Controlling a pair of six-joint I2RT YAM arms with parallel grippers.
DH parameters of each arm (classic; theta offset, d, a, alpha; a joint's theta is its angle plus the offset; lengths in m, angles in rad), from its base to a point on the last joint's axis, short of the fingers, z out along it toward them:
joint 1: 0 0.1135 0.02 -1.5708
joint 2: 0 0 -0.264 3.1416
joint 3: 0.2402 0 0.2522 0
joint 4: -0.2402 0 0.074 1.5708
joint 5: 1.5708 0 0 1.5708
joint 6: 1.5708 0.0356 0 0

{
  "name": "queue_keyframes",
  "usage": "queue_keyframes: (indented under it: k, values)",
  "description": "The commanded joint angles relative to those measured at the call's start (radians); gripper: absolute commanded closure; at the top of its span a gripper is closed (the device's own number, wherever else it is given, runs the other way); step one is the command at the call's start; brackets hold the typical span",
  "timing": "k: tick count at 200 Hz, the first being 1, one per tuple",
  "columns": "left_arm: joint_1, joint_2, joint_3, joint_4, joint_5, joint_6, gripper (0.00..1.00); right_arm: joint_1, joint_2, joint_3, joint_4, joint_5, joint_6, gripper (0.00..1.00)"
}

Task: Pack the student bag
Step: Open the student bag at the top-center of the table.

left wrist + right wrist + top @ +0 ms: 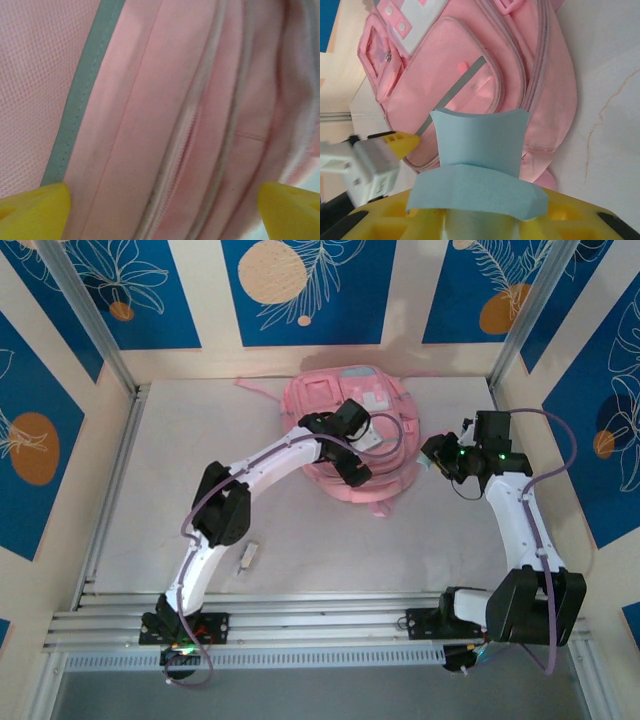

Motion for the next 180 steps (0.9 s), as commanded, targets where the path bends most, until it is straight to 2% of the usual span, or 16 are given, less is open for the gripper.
queue_keyframes:
  k: [1,14,23,73,91,114,168,180]
  values:
    - [0.007,0.047,0.035,-0.019,-0.085,0.043,0.08,-0.002,-0.035,-0.016,0.009,-0.043,0.004,0.63]
    - [0.010,0.062,0.039,-0.010,-0.111,0.041,0.11,-0.002,-0.040,-0.026,0.015,-0.047,0.005,0.64]
    - [0.013,0.068,0.048,-0.007,-0.112,0.039,0.19,-0.002,-0.041,-0.032,0.016,-0.053,0.005,0.64]
    - [0.037,0.080,0.148,-0.095,0.043,-0.034,0.84,-0.001,-0.041,-0.050,0.029,-0.065,0.011,0.68]
    - [0.048,0.057,0.163,-0.118,0.119,-0.076,1.00,0.010,-0.037,-0.062,0.046,-0.069,0.018,0.69]
    - [0.068,0.025,0.159,-0.118,0.184,-0.134,1.00,0.034,-0.016,-0.065,0.053,-0.062,0.021,0.70]
    - [0.077,0.042,0.152,-0.112,0.165,-0.114,1.00,0.073,0.011,-0.056,0.071,-0.048,0.030,0.71]
    - [0.076,0.052,0.138,-0.113,0.149,-0.103,0.86,0.073,0.011,-0.056,0.071,-0.042,0.030,0.71]
